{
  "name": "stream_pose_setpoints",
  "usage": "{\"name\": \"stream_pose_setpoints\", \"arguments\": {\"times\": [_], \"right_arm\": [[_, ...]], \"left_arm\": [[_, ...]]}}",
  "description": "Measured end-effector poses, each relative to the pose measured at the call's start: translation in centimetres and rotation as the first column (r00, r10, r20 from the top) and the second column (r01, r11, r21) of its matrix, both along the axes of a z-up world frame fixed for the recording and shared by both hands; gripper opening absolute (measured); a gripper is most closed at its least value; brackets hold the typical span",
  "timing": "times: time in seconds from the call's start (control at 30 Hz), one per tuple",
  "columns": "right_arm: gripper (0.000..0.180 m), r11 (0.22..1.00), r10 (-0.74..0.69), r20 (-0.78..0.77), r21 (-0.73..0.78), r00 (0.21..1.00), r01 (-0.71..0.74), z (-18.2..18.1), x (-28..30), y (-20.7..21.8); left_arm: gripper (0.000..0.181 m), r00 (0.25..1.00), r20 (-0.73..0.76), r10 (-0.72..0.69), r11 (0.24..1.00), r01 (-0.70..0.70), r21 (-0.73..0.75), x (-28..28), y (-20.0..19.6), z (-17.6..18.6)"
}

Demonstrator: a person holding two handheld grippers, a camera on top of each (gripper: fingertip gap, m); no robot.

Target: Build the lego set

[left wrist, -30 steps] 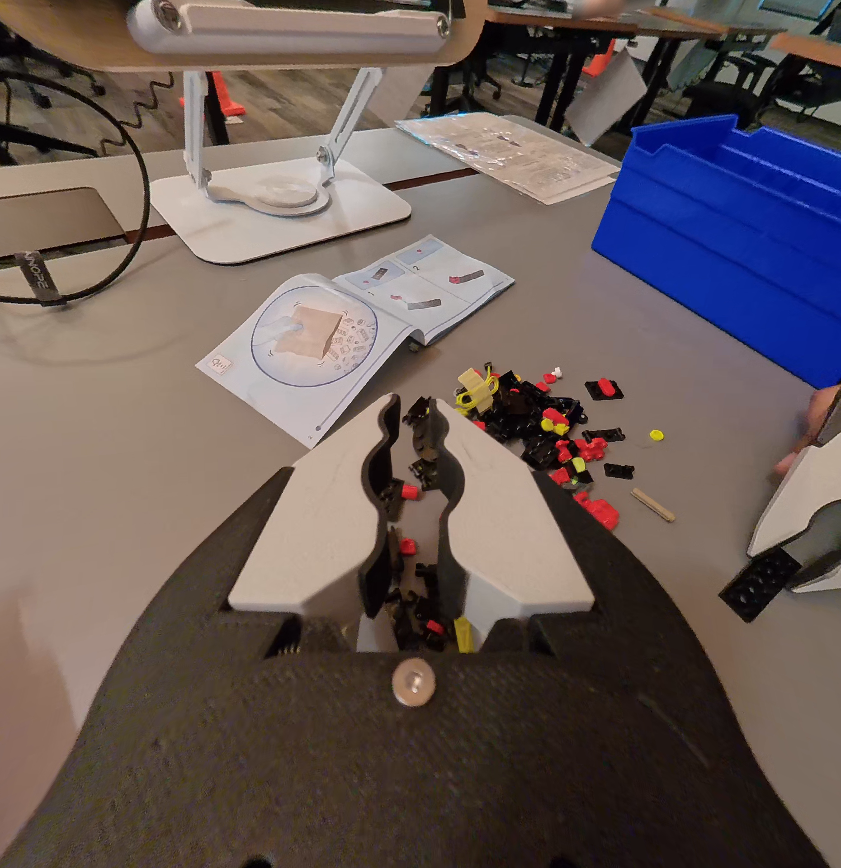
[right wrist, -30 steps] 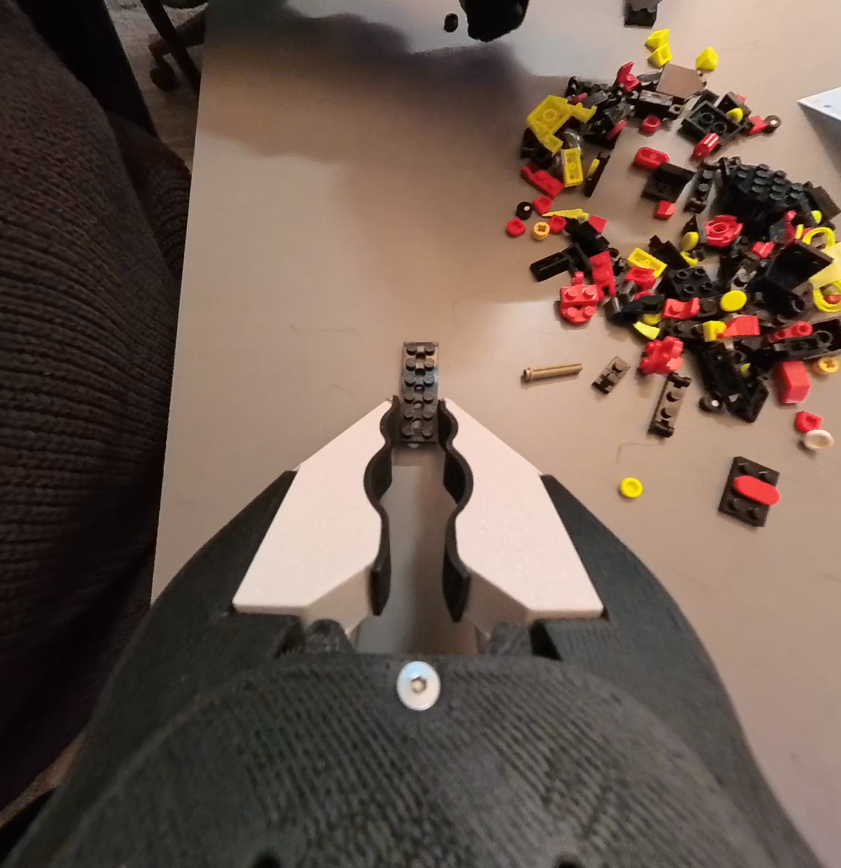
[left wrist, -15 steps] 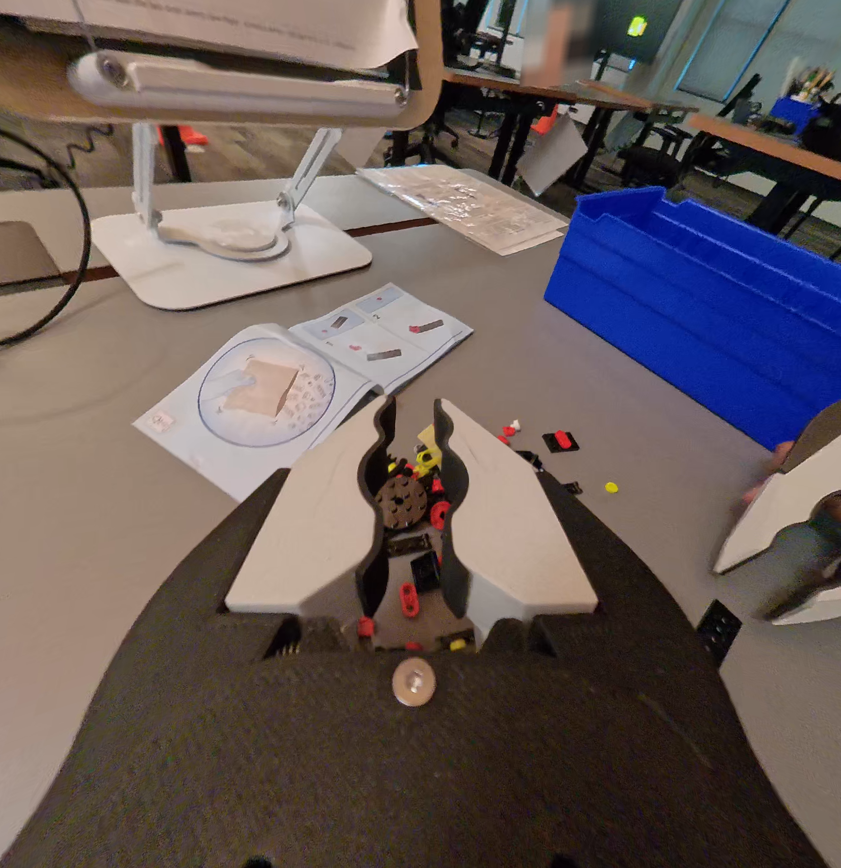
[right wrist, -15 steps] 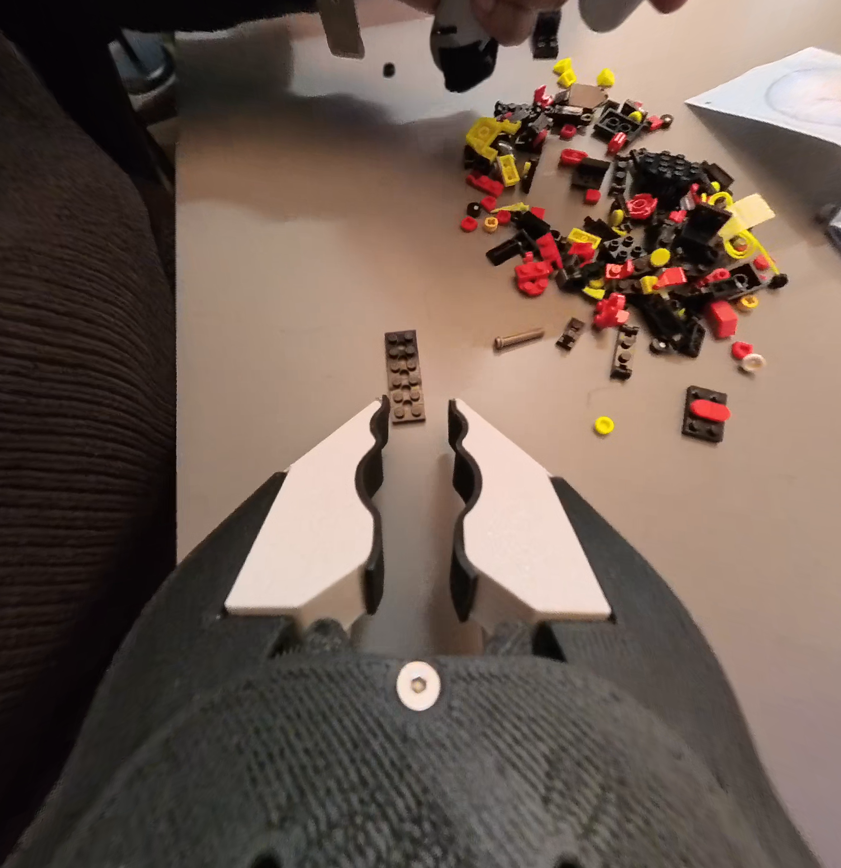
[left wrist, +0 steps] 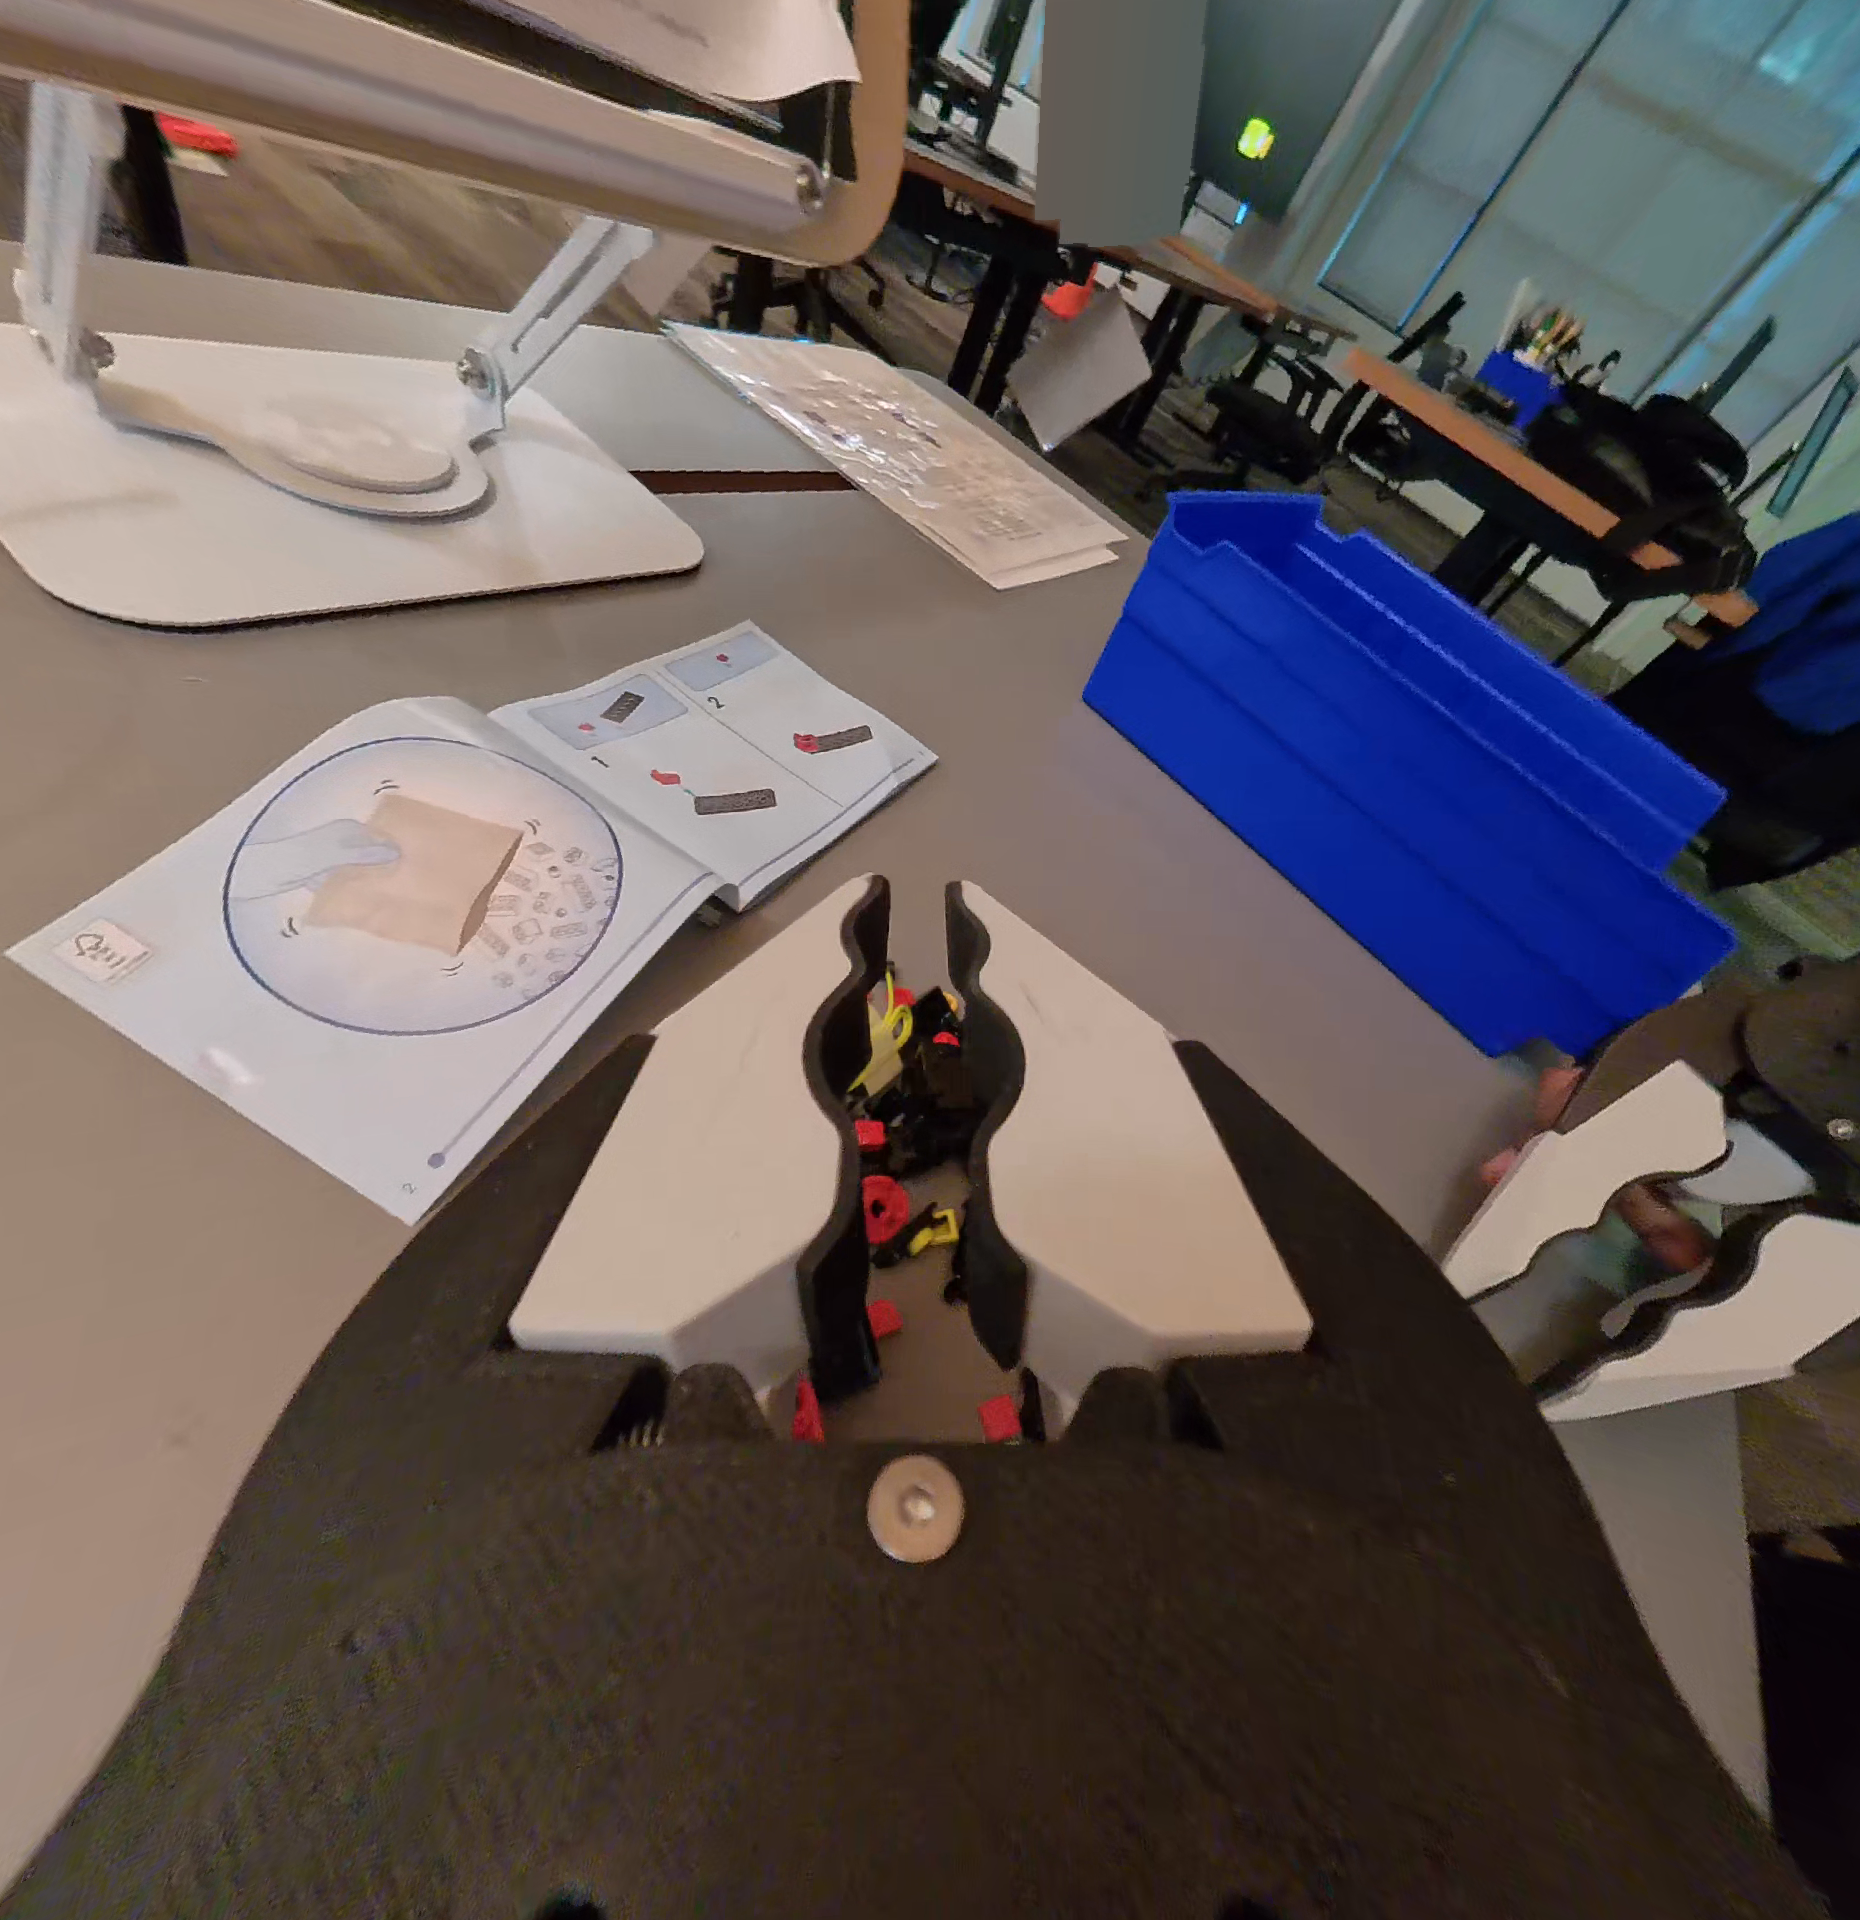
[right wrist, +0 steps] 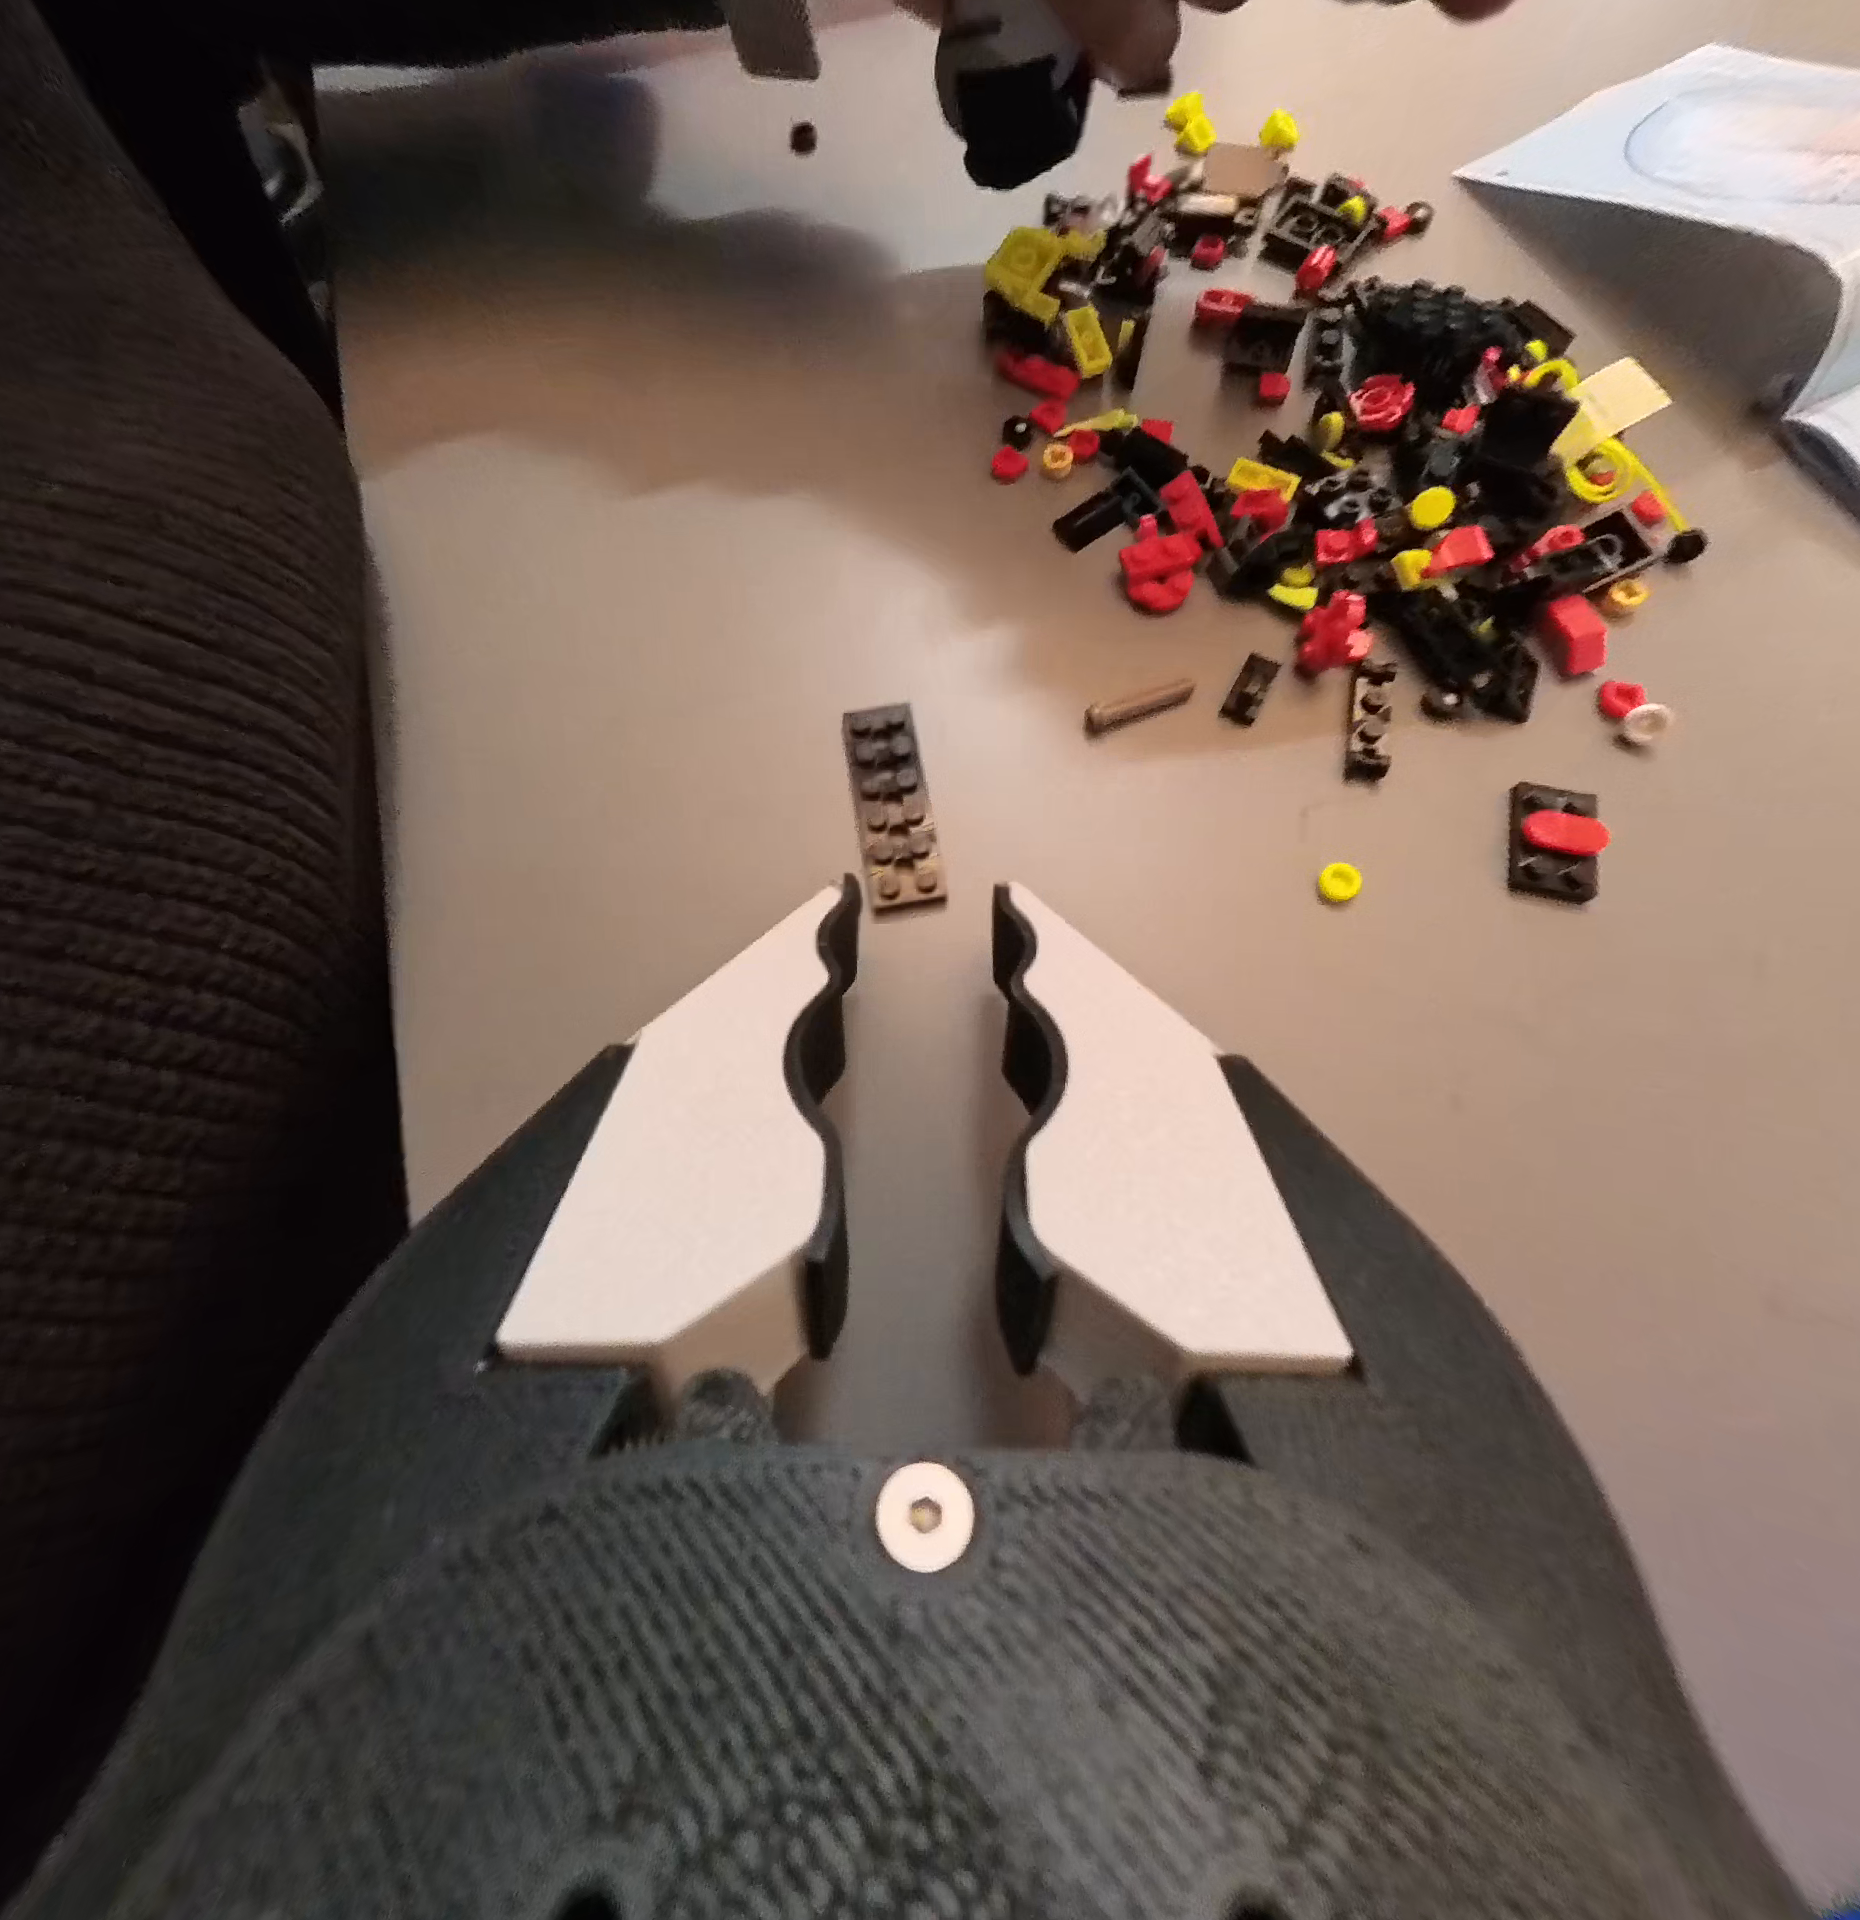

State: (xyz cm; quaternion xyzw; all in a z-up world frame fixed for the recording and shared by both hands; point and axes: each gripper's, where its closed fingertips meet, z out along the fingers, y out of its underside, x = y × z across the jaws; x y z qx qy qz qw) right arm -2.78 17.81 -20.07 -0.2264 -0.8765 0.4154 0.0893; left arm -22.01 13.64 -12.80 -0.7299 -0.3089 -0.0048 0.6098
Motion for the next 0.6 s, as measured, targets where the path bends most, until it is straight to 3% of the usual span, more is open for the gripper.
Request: {"name": "stream_pose_setpoints", "arguments": {"times": [0.07, 0.17, 0.3, 0.47, 0.6], "right_arm": [[0.024, 1.000, -0.019, -0.032, -0.013, 0.999, 0.018, 0.3, -1.1, -0.1], [0.040, 0.994, -0.104, -0.144, -0.039, 0.984, 0.099, 1.6, -5.3, -0.4], [0.040, 0.993, -0.120, -0.212, -0.033, 0.970, 0.116, 1.6, -9.5, -1.4], [0.054, 0.993, -0.113, -0.214, 0.013, 0.970, 0.119, 0.6, -13.0, -2.3], [0.047, 0.994, -0.095, -0.203, 0.024, 0.975, 0.102, 0.4, -13.1, -2.7]], "left_arm": [[0.007, 0.999, 0.036, 0.015, 0.999, -0.016, 0.038, -0.2, -0.5, 0.2], [0.008, 0.994, 0.106, 0.021, 0.995, -0.031, 0.091, -0.1, -1.1, 0.2], [0.011, 0.982, 0.188, 0.024, 0.988, -0.052, 0.149, 0.0, -2.2, 0.2], [0.011, 0.985, 0.156, 0.079, 0.991, -0.095, 0.092, -0.2, -3.7, -0.3], [0.013, 0.983, 0.162, 0.087, 0.994, -0.096, 0.051, 0.2, -4.7, -1.0]]}}
